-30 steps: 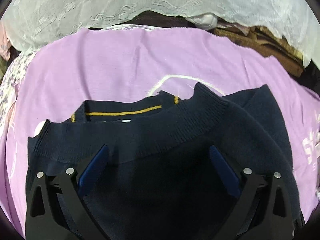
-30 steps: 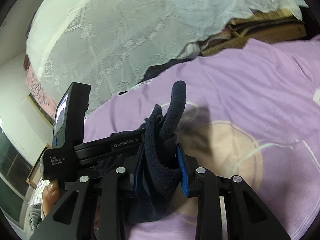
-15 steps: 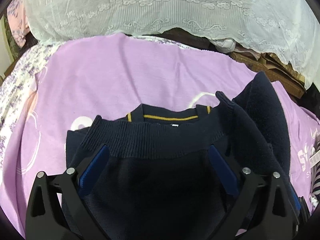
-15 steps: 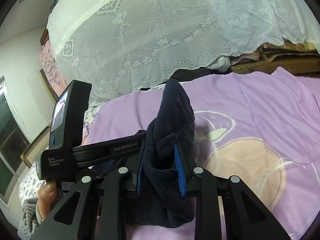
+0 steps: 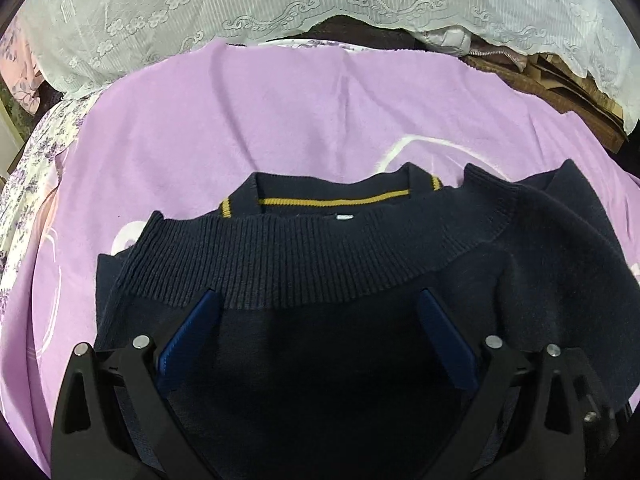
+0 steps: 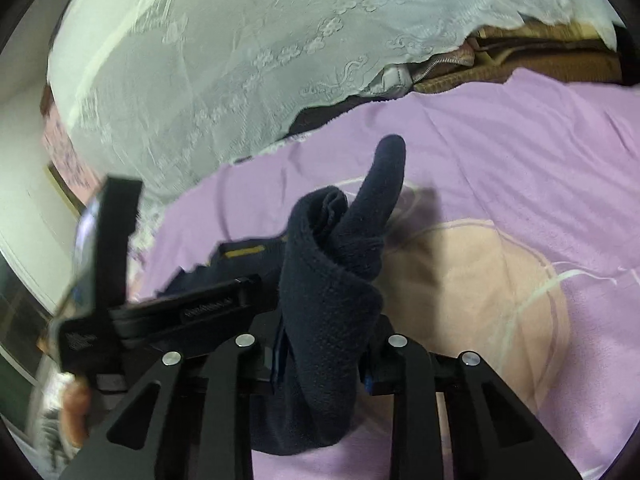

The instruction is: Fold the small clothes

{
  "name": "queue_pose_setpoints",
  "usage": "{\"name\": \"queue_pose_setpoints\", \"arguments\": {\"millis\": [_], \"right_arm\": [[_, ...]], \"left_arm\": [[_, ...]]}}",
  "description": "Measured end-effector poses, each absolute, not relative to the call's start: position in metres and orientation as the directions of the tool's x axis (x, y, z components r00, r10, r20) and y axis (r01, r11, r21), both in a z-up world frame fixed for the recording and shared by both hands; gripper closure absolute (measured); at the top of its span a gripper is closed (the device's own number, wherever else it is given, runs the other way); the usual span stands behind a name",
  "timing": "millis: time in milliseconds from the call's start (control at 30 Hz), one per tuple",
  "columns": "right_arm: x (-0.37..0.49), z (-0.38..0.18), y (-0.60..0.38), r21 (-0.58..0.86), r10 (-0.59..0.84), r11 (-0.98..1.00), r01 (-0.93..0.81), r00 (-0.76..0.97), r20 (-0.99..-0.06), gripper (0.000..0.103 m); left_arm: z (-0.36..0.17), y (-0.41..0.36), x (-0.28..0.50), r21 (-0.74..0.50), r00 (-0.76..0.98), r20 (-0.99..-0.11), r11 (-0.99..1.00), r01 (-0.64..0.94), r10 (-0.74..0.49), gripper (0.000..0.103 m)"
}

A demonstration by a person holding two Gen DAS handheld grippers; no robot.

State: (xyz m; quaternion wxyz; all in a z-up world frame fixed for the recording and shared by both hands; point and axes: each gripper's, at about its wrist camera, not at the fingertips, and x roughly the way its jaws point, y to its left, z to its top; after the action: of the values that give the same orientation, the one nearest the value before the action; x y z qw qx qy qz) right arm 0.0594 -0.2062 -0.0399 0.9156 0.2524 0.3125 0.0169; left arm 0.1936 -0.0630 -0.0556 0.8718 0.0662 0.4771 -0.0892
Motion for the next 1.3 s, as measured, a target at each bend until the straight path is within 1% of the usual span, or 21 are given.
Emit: {"name": "queue_pose_setpoints", "arguments": {"millis": [67,133,333,467,600,700,800,967,1067,1300], "right_arm": [[0.057,-0.037,-0.21,0.494,0.195,0.861,0.125,0.815,-0.545,0.075],[0.057,-0.036,-0.206,0.48,0.195,0.87,0.112,0.816,-0.544,0.08],[0.052,-0.016,-0.172,0.349,0.176,0.937,0.02,0.836,-0.519,0.082],[0.054,-0.009,-0.161,0.328,0.185,0.945,-0.005,0.833,-0.521,0.082],[0.057,0.001,-0.146,0.325,0.21,0.945,-0.036,0.828,-0.519,0.082],[0.058,0.006,-0.132,0.313,0.221,0.948,-0.057,0.824,-0.521,0.082],[0.059,0.01,-0.119,0.305,0.233,0.949,-0.075,0.82,-0.522,0.082],[0.058,0.021,-0.095,0.29,0.255,0.95,-0.113,0.818,-0.516,0.082],[0.059,0.026,-0.08,0.276,0.267,0.951,-0.138,0.815,-0.514,0.082],[0.064,0.024,-0.033,0.232,0.29,0.954,-0.193,0.792,-0.536,0.082]], "left_arm": [[-0.053,-0.069,0.195,0.031,0.528,-0.844,0.974,0.225,-0.095,0.006],[-0.051,-0.076,0.198,0.039,0.53,-0.843,0.972,0.233,-0.093,0.006],[-0.046,-0.082,0.203,0.068,0.535,-0.841,0.966,0.248,-0.078,0.006],[-0.036,-0.06,0.201,0.015,0.544,-0.831,0.972,0.235,-0.118,0.006],[-0.021,-0.04,0.196,0.012,0.58,-0.806,0.978,0.208,-0.114,0.006],[-0.012,-0.024,0.194,-0.017,0.588,-0.798,0.98,0.198,-0.133,0.006],[-0.005,-0.01,0.19,-0.007,0.611,-0.783,0.984,0.177,-0.116,0.006],[0.003,0.021,0.186,-0.044,0.62,-0.775,0.989,0.143,-0.124,0.007],[0.009,0.041,0.183,-0.043,0.638,-0.763,0.992,0.115,-0.107,0.007],[0.003,0.089,0.179,-0.058,0.633,-0.77,0.997,0.05,-0.077,0.007]]}}
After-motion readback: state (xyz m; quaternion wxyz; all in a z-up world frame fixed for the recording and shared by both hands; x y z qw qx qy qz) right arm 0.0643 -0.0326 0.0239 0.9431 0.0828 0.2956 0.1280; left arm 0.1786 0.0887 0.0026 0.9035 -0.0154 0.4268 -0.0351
